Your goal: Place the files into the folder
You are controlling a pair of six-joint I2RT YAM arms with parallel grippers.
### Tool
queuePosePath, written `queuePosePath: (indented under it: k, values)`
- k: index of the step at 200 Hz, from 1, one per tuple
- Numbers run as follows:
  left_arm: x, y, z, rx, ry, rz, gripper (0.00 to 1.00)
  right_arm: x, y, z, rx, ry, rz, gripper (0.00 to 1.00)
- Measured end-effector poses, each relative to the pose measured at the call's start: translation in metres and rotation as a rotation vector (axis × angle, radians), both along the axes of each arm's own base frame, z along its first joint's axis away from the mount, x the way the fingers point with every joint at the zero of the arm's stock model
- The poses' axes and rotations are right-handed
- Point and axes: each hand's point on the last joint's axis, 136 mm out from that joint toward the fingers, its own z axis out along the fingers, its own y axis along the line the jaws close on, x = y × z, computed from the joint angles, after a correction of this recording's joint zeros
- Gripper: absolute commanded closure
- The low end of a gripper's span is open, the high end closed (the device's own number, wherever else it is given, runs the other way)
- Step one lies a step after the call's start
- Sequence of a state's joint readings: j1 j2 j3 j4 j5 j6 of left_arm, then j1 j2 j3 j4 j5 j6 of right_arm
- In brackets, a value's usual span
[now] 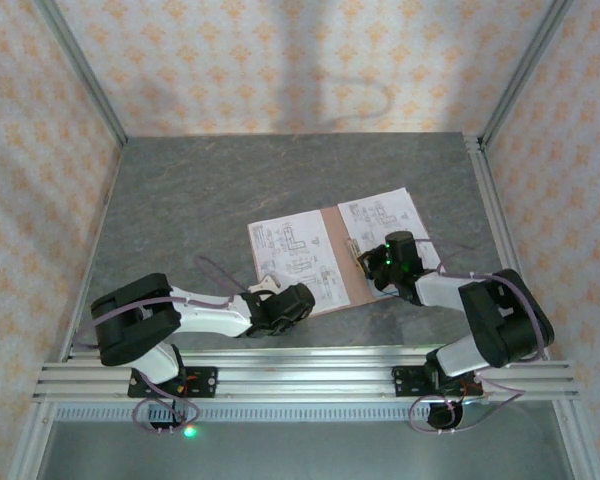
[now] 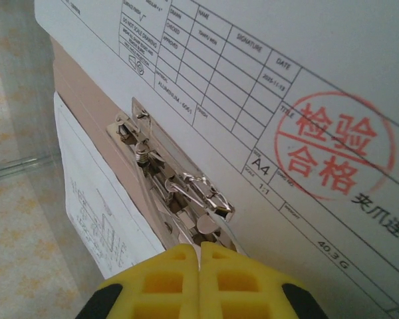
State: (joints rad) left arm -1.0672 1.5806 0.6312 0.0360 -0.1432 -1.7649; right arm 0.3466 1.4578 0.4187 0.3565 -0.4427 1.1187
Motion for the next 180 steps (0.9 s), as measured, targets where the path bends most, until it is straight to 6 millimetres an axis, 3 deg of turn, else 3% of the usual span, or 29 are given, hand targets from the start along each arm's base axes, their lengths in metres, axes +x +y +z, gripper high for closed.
queuePosePath:
  k: [180]
  values:
    - [0.0, 0.001, 0.0, 0.0, 0.0, 0.006, 1.0, 0.001, -0.006, -0.016, -0.123, 0.054, 0.009, 1.0]
